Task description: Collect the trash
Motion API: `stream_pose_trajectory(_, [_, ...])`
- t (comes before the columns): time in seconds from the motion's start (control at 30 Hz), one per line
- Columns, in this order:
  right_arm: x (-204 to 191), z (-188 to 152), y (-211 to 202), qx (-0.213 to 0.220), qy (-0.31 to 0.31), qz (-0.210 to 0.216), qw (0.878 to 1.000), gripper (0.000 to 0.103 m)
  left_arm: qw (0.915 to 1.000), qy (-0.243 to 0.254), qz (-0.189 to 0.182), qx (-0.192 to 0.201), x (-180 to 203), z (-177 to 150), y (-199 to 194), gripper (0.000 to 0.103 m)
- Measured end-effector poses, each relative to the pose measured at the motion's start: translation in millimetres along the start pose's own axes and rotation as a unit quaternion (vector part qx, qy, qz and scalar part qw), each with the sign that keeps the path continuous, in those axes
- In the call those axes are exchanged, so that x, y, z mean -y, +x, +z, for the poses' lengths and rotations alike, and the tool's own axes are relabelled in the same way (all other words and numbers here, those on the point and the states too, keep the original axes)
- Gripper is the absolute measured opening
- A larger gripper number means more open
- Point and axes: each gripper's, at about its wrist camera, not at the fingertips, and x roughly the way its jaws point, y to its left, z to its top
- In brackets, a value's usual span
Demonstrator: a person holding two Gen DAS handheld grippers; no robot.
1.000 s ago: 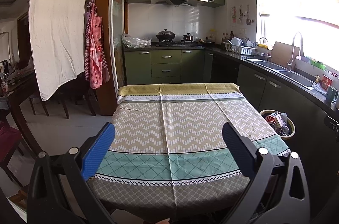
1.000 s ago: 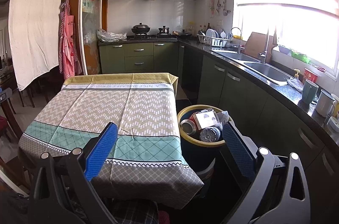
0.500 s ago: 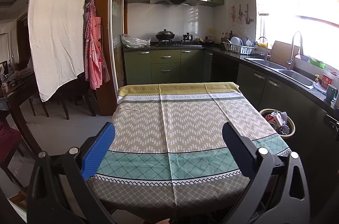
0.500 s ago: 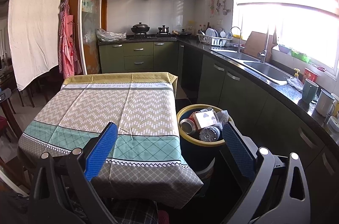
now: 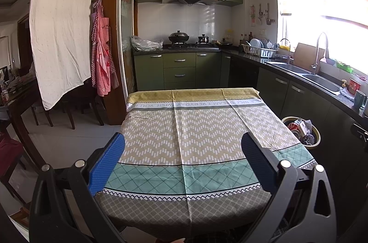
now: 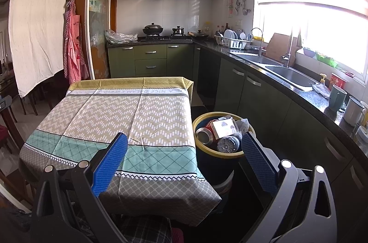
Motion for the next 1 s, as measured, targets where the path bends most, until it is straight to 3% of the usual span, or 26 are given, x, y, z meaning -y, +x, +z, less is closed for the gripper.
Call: stream_pose_trajectory(1.0, [-2.1,-0.6,2.4,-0.004,-0.001,-0.001,1.0,0.098,1.0,0.002,-0.002,-0.001,0.9,-1.1,0.1,0.096])
